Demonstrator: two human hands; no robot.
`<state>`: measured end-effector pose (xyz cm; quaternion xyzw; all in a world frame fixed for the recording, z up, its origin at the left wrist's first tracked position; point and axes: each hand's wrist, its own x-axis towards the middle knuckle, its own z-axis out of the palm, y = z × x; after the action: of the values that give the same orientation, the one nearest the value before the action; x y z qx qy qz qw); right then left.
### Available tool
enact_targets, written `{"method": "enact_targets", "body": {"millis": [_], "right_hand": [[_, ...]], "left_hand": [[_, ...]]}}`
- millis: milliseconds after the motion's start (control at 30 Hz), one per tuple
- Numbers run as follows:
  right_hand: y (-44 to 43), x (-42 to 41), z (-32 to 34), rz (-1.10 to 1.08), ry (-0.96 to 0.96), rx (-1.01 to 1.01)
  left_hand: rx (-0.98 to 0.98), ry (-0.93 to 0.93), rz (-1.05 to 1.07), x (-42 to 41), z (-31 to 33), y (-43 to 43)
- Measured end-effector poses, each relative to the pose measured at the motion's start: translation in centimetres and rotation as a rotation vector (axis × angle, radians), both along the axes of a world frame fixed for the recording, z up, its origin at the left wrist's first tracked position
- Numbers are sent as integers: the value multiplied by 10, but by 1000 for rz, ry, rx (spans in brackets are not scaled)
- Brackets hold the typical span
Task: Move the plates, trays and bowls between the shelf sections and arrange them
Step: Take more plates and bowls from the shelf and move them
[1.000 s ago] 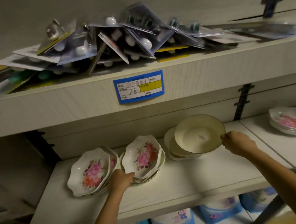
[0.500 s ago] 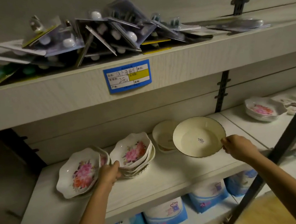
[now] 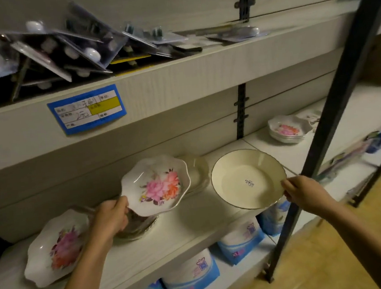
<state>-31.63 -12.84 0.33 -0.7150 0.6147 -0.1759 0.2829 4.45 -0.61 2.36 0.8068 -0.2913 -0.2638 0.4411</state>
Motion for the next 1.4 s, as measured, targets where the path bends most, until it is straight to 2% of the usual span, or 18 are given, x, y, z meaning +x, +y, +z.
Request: {"method": "enact_targets", "body": {"millis": [233, 367, 567, 967, 1200, 1400], "right_hand": [[15, -78, 4, -27, -1, -3], [15, -140, 5, -66, 77, -9], [6, -226, 5, -123, 82, -10], [-29, -380, 0, -227, 123, 21], [-65, -433, -14, -287, 83, 25], [-130, -455, -22, -269, 43, 26]], "left_hand": [[69, 32, -191, -69, 5, -20], [115, 22, -294, -126, 6, -37], [154, 16, -393, -221, 8, -60], [133, 75, -469, -378, -14, -115], [112, 113, -487, -434, -20, -160], [53, 115, -449, -465, -34, -219]]}}
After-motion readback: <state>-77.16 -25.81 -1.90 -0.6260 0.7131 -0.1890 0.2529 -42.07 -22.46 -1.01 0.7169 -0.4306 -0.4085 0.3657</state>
